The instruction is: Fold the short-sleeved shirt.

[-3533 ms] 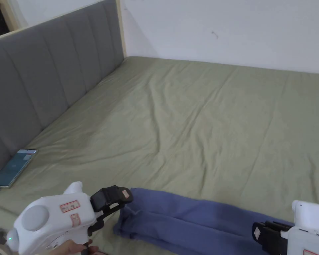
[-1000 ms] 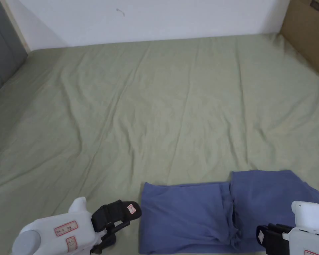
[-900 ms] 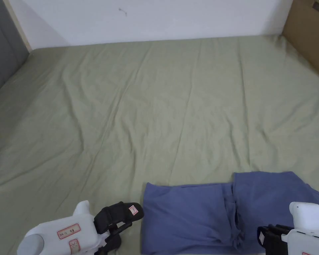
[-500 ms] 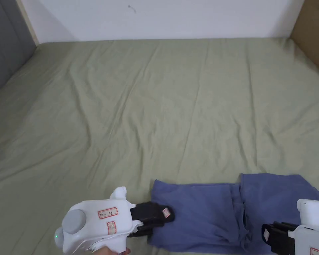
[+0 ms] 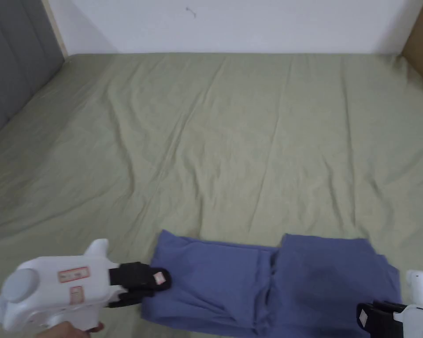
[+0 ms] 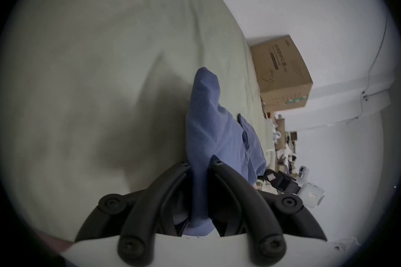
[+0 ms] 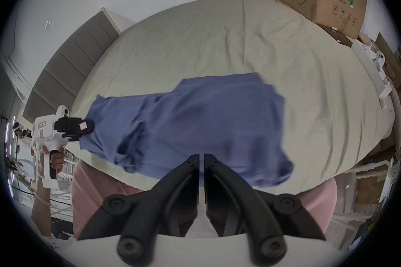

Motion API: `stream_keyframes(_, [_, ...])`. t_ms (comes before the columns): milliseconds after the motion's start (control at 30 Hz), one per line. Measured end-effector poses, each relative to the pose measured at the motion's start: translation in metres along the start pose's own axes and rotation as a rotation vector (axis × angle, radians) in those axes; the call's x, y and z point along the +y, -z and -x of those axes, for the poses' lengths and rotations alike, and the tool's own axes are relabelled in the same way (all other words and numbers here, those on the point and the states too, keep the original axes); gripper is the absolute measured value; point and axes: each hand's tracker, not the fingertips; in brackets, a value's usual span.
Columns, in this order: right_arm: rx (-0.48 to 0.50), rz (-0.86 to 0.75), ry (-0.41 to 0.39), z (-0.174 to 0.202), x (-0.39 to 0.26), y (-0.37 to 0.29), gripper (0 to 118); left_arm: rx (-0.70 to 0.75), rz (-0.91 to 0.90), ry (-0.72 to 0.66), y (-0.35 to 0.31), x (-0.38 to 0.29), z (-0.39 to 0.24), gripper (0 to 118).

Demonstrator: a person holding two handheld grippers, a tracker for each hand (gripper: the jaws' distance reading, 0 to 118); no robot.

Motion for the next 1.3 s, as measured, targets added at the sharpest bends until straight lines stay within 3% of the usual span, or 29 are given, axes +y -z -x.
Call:
stream_keyframes(167, [0.010,0.015,-0.012,0.006,0.001,0.007,5,0.168,-0.107,-0.040,-0.067,0.013,0.024,11])
stream_keyframes(333, [0.036,0.030,-0.002,0.007,-0.004,0.015,5,0.171,-0.145,-0.048,-0.088,0.020,-0.001,11])
stream_keyframes(467, [0.056,0.033,0.013,0.003,-0.007,0.016,5,0.224,-0.145,0.049,-0.082,0.019,-0.069,11])
stream_keyframes(733, [0.049,0.012,0.051,-0.025,-0.011,0.004,5,0.014,-0.008,0.258,0.022,-0.020,-0.218,11])
stream_keyframes(867, [0.031,-0.002,0.100,-0.044,-0.018,-0.003,5,-0.016,0.142,0.292,0.097,-0.036,-0.236,13])
stream_keyframes(900, [0.024,-0.002,0.113,-0.049,-0.021,-0.004,5,0.028,0.207,0.334,0.114,-0.040,-0.239,21])
stream_keyframes(933, [0.020,-0.001,0.124,-0.055,-0.024,-0.005,5,0.054,0.246,0.334,0.127,-0.044,-0.240,43])
stream_keyframes(967, [0.014,0.002,0.136,-0.059,-0.027,-0.005,5,0.055,0.273,0.339,0.137,-0.048,-0.241,92])
stream_keyframes(1000, [0.007,0.005,0.154,-0.064,-0.031,-0.006,5,0.054,0.298,0.342,0.142,-0.052,-0.240,117])
stream_keyframes(1033, [0.004,0.008,0.167,-0.069,-0.034,-0.007,5,0.048,0.280,0.333,0.141,-0.053,-0.238,117])
stream_keyframes(1133, [-0.003,0.016,0.179,-0.076,-0.041,-0.010,5,0.061,0.218,0.348,0.122,-0.050,-0.230,98])
stream_keyframes(1167, [-0.005,0.016,0.179,-0.078,-0.042,-0.011,5,0.102,0.179,0.342,0.114,-0.049,-0.225,77])
stream_keyframes(1233, [-0.008,0.010,0.178,-0.083,-0.043,-0.010,5,0.152,0.100,0.355,0.097,-0.048,-0.210,12])
stream_keyframes(1267, [-0.010,0.006,0.188,-0.086,-0.042,-0.010,5,0.190,0.099,0.363,0.092,-0.043,-0.207,0])
stream_keyframes(1300, [-0.014,0.010,0.205,-0.089,-0.041,-0.009,5,0.241,0.098,0.354,0.092,-0.043,-0.198,0])
